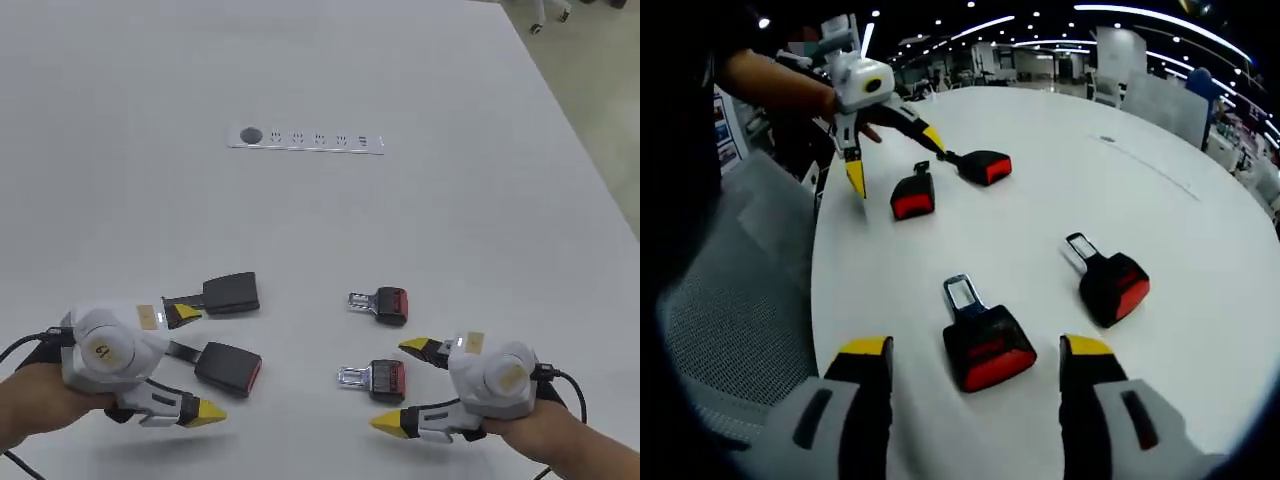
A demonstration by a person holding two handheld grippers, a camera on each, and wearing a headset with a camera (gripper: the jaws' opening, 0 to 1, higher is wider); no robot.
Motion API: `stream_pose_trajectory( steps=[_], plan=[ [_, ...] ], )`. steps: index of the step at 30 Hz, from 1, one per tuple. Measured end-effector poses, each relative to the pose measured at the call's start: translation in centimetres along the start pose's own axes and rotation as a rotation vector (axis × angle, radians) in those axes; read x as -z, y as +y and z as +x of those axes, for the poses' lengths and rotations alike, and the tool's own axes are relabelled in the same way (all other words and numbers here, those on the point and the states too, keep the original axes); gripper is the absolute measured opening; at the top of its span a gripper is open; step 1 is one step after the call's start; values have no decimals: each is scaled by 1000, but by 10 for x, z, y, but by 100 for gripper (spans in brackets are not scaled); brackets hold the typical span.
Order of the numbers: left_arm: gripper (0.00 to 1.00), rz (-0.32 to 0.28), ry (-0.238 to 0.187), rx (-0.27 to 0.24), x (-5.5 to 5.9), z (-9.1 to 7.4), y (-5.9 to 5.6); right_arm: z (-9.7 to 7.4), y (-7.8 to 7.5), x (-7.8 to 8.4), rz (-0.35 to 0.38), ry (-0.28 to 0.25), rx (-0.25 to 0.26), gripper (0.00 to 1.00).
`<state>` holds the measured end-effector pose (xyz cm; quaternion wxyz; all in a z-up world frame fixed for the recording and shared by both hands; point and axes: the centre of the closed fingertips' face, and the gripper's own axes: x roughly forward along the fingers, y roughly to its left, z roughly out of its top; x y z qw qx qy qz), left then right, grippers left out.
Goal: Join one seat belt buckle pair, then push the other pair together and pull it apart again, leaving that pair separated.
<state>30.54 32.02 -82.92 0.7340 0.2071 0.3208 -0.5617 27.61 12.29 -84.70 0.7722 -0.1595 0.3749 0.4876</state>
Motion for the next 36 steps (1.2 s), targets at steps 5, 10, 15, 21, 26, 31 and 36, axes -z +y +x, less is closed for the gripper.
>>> stream_pose_trajectory(
  steps=[5, 10, 15, 21, 26, 31, 36],
  plan=[
    [69, 78, 40, 37, 6, 10, 2, 4, -1, 5, -30, 32, -30, 63],
    [56, 182, 91, 79, 13, 17, 5, 6, -1, 11, -76, 69, -67, 55],
    [48, 249, 123, 143, 17, 23, 2, 5, -3, 11, -86, 68, -94, 51],
    [42, 272, 154, 167, 16, 22, 1, 5, -3, 10, -116, 81, -122, 37],
    [38, 258, 171, 146, 18, 24, 0, 4, -1, 10, -126, 89, -141, 37],
    [37, 195, 178, 86, 18, 22, 2, 5, -1, 9, -126, 85, -152, 36],
    [36, 150, 194, 44, 19, 22, 4, 5, -2, 9, -123, 87, -157, 35]
  ],
)
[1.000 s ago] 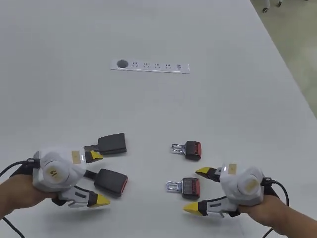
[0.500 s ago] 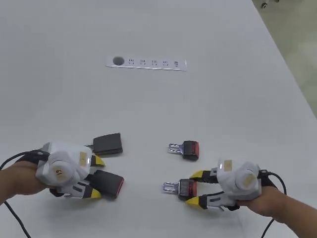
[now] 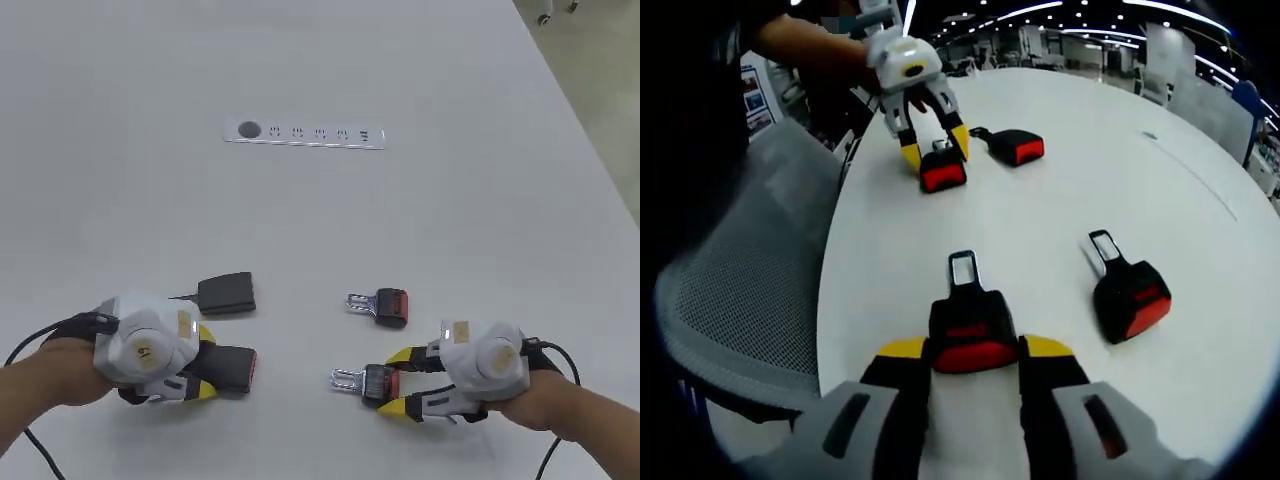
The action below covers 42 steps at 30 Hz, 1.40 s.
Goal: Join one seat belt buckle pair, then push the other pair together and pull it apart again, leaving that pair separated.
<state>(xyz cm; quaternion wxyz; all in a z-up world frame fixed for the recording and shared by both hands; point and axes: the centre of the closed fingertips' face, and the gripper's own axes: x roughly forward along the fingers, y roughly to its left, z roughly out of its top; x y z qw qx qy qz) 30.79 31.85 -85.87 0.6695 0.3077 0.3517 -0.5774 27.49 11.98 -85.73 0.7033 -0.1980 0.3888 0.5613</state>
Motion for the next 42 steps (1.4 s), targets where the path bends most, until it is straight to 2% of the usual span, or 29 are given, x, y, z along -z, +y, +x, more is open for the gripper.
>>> stream_pose_trajectory(
  steps=[5, 9, 22, 42],
  plan=[
    [36, -21, -3, -14, 1, -1, 0, 0, 0, 0, 4, 2, 2, 35],
    [36, -28, 16, -24, 0, 0, 0, 0, -1, 0, -5, 7, 3, 35],
    [36, -19, 45, -15, 1, 0, 0, 4, -3, -2, -11, 3, 1, 35],
    [35, 22, 64, 12, 0, 2, 0, 21, -1, -27, -47, -46, -28, 35]
  ],
)
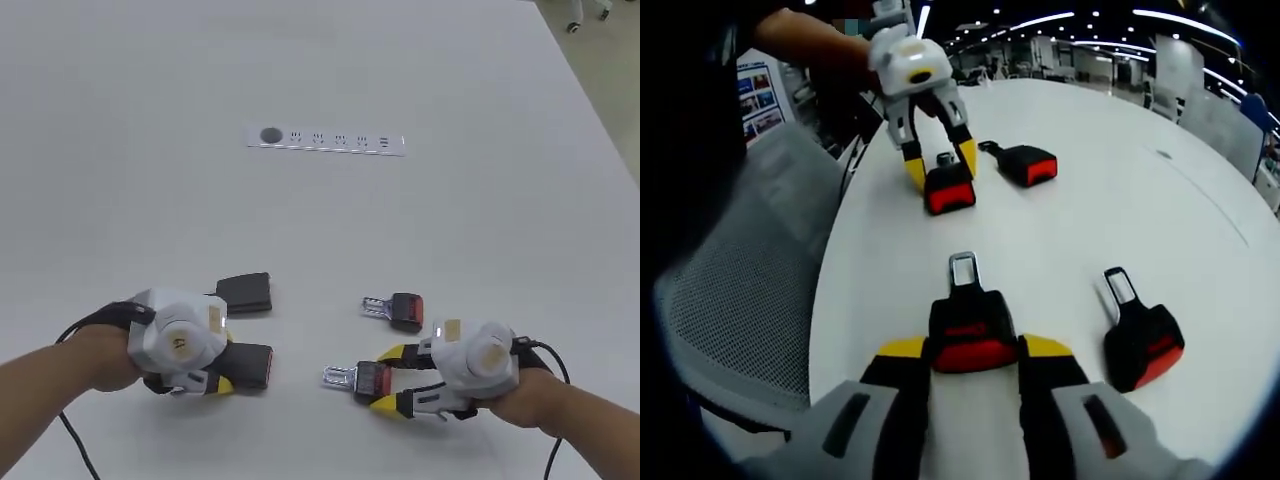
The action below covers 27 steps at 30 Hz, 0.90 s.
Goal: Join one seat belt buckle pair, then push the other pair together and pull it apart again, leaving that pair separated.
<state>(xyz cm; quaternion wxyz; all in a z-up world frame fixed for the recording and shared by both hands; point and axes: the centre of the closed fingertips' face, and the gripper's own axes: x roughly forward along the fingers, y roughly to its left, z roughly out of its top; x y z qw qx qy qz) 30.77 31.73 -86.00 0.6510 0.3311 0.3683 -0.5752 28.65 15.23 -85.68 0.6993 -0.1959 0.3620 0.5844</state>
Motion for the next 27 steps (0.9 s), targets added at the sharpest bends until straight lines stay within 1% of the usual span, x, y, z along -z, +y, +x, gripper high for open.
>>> stream_pose_trajectory(
  steps=[6, 15, 27],
  plan=[
    [35, 4, -1, 5, 0, 0, 0, 7, -1, -5, -10, -3, -5, 35],
    [35, 6, 1, 6, 0, 1, 0, 16, 2, -16, -25, -3, -14, 34],
    [35, 2, 0, 5, 0, 1, -1, 30, 3, -30, -29, -30, -17, 34]
  ],
)
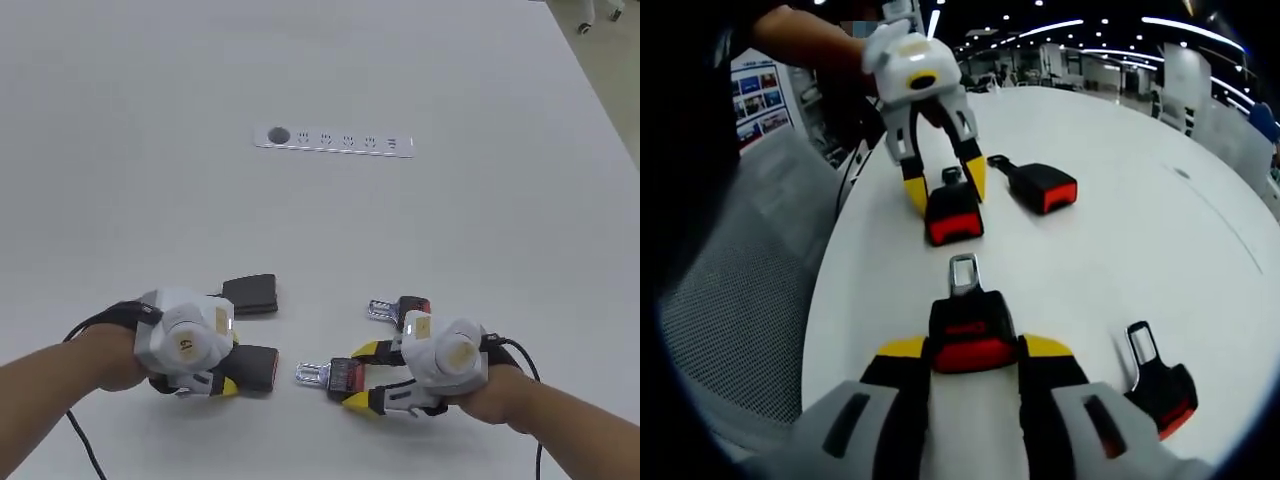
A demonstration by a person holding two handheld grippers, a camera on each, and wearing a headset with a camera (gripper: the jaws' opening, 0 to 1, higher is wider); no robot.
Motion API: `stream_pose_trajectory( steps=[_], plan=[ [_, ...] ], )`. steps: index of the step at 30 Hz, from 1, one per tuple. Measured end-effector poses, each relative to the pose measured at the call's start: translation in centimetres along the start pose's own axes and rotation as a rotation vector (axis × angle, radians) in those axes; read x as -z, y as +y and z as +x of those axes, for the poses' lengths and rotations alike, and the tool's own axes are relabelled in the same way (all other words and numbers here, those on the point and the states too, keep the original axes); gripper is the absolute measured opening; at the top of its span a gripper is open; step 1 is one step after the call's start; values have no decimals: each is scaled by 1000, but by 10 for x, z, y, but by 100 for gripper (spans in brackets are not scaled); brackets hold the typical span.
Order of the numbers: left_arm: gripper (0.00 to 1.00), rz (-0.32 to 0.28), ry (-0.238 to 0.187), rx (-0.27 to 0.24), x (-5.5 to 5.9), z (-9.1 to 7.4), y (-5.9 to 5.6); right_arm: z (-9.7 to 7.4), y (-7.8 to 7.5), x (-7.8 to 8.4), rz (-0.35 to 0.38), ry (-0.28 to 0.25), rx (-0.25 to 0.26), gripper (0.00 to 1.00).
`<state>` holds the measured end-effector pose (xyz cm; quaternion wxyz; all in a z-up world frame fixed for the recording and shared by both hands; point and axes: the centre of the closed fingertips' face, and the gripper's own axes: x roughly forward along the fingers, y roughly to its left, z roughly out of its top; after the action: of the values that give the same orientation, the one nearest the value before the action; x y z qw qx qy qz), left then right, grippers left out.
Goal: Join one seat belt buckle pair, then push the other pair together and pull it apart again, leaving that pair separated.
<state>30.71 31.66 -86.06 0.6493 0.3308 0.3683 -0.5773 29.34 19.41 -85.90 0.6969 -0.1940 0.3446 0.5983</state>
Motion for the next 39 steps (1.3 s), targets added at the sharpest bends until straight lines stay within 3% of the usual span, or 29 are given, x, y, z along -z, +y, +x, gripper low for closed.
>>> stream_pose_trajectory(
  steps=[11, 14, 23, 39],
  plan=[
    [35, -8, -8, 0, 0, -1, 0, 15, 2, -15, -7, -29, -4, 34],
    [35, -23, -44, -1, 1, -2, 1, 18, 2, -19, -6, -42, -7, 34],
    [35, -16, -102, -5, 0, -4, 1, 23, 3, -26, -7, -72, -15, 35],
    [35, -11, -148, -8, -1, -4, 1, 29, 6, -33, -1, -119, -7, 34]
  ],
)
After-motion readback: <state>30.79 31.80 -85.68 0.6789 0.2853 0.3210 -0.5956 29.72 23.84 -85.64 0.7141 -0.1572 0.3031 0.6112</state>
